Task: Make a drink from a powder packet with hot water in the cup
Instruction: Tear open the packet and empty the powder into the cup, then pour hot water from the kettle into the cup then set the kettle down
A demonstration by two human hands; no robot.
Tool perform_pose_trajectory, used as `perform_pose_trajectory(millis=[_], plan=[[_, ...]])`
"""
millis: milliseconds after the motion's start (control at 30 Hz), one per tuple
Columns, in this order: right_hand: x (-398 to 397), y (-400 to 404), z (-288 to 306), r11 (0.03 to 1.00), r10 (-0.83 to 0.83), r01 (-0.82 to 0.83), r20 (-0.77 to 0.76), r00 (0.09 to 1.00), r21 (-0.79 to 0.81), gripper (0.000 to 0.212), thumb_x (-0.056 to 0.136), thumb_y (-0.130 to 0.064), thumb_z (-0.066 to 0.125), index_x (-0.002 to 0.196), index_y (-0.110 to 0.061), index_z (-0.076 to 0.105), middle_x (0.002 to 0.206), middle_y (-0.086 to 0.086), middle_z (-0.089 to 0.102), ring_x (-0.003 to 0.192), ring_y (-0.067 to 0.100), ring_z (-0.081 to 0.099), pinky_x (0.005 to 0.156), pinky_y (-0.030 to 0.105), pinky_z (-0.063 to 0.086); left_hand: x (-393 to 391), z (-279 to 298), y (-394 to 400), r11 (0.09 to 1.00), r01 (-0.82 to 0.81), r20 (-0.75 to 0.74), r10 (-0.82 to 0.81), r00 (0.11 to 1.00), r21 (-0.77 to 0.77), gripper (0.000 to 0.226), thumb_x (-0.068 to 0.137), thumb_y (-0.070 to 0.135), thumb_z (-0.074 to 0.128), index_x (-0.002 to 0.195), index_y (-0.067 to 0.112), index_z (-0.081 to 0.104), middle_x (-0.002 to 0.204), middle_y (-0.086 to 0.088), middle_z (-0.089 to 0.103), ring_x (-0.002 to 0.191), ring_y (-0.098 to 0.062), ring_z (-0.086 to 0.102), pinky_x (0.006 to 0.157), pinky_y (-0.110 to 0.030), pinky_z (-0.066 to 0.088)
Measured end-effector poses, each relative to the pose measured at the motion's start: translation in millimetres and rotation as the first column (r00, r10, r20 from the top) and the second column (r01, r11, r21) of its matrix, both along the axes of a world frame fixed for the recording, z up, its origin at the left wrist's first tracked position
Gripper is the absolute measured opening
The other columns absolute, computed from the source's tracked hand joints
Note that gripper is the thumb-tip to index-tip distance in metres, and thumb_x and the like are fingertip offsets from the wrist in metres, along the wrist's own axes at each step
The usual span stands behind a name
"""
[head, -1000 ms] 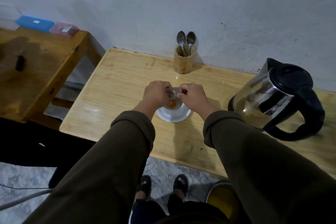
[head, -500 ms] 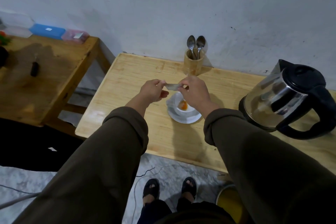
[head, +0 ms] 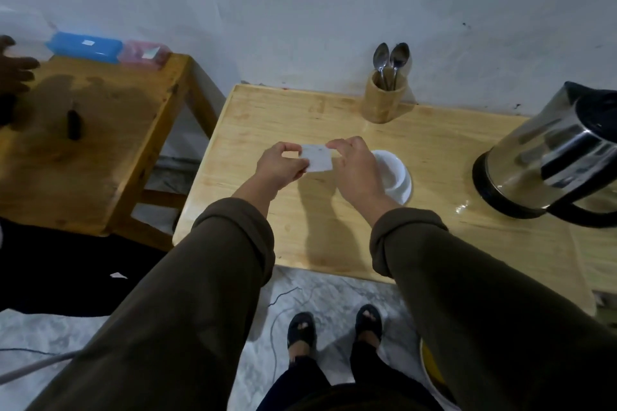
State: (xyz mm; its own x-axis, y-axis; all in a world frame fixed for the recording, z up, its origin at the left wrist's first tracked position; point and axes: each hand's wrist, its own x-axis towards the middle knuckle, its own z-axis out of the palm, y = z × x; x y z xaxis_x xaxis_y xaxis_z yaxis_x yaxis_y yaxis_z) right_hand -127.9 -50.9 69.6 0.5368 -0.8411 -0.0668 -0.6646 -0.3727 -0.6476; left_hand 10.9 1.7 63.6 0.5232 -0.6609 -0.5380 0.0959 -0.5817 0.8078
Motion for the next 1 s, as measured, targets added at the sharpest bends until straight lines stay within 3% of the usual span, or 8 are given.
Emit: perform_pose_trajectory(millis=[133, 267, 367, 467, 567, 667, 867, 1000], plan=[[11, 17, -13, 0.998, -0.037, 0.04, -0.087, 0.995, 0.04, 0.036, 0.09, 0.001, 0.041, 0.118, -0.01, 0.061, 0.124, 0.015, 0.052, 0.108, 0.032, 0.056, 0.091, 0.033, 0.042, 3, -15, 4, 0.997, 0.068, 0.109, -0.071, 0.991, 0.032, 0.037, 0.082, 0.012, 0.07, 0.117, 0.011, 0.058, 0.093, -0.013, 0.067, 0.083, -0.024, 0.066, 0.088, -0.036, 0.057], [16, 27, -32, 0.973, -0.166, 0.181, -0.109, 0.98, 0.146, 0.025, 0.089, -0.003, 0.046, 0.101, -0.002, 0.068, 0.11, 0.016, 0.067, 0.101, 0.029, 0.062, 0.08, 0.026, 0.042, 4, -30, 6, 0.984, 0.155, 0.238, -0.171, 0.956, 0.082, 0.034, 0.082, 0.017, 0.07, 0.113, 0.011, 0.059, 0.096, -0.01, 0.071, 0.084, -0.023, 0.068, 0.073, -0.03, 0.054], [17, 32, -42, 0.971, -0.161, 0.184, -0.154, 0.975, 0.15, 0.024, 0.09, -0.004, 0.047, 0.095, 0.003, 0.07, 0.107, 0.02, 0.067, 0.1, 0.032, 0.061, 0.083, 0.032, 0.044, 3, -40, 6, 0.973, 0.191, 0.304, -0.222, 0.927, 0.127, 0.033, 0.08, 0.015, 0.07, 0.111, 0.01, 0.061, 0.106, -0.012, 0.071, 0.1, -0.026, 0.067, 0.082, -0.031, 0.053], [17, 36, -52, 0.968, -0.139, 0.176, -0.202, 0.969, 0.18, 0.023, 0.09, -0.003, 0.048, 0.1, 0.003, 0.068, 0.11, 0.02, 0.063, 0.106, 0.032, 0.058, 0.082, 0.026, 0.039, 0, -52, 6, 0.951, 0.25, 0.375, -0.302, 0.876, 0.181, 0.031, 0.079, 0.012, 0.068, 0.11, 0.009, 0.062, 0.111, -0.01, 0.069, 0.102, -0.022, 0.063, 0.078, -0.019, 0.045], [19, 37, -55, 0.964, -0.06, 0.129, -0.28, 0.958, 0.233, 0.018, 0.088, -0.005, 0.047, 0.075, -0.003, 0.06, 0.084, 0.015, 0.055, 0.09, 0.032, 0.05, 0.066, 0.023, 0.029, -4, -60, 7, 0.918, 0.314, 0.456, -0.394, 0.798, 0.243, 0.025, 0.081, 0.009, 0.061, 0.106, 0.008, 0.063, 0.114, -0.009, 0.065, 0.092, -0.018, 0.057, 0.067, -0.007, 0.029], [19, 38, -56, 0.969, 0.005, 0.068, -0.293, 0.956, 0.238, 0.021, 0.087, -0.007, 0.048, 0.089, 0.006, 0.065, 0.1, 0.026, 0.061, 0.102, 0.036, 0.052, 0.075, 0.03, 0.032, -8, -69, 11, 0.872, 0.379, 0.516, -0.489, 0.703, 0.31, 0.018, 0.082, 0.008, 0.059, 0.099, 0.008, 0.065, 0.108, -0.01, 0.062, 0.104, -0.026, 0.058, 0.08, -0.023, 0.041], [14, 41, -54, 0.972, 0.044, 0.035, -0.325, 0.945, 0.232, 0.023, 0.091, -0.011, 0.047, 0.078, 0.002, 0.061, 0.102, 0.025, 0.058, 0.113, 0.036, 0.049, 0.088, 0.033, 0.031, -10, -76, 17, 0.877, 0.371, 0.494, -0.479, 0.725, 0.306, 0.029, 0.084, 0.009, 0.061, 0.112, 0.006, 0.065, 0.124, -0.014, 0.053, 0.11, -0.026, 0.056, 0.078, -0.018, 0.032], [9, 43, -45, 0.965, 0.0, 0.074, -0.284, 0.959, 0.25, 0.035, 0.089, -0.013, 0.051, 0.119, 0.004, 0.058, 0.128, 0.021, 0.054, 0.123, 0.032, 0.047, 0.101, 0.031, 0.034, -15, -68, 18, 0.892, 0.348, 0.488, -0.45, 0.748, 0.288, 0.035, 0.088, 0.013, 0.058, 0.122, 0.006, 0.058, 0.134, -0.014, 0.044, 0.116, -0.026, 0.052, 0.082, -0.019, 0.034]])
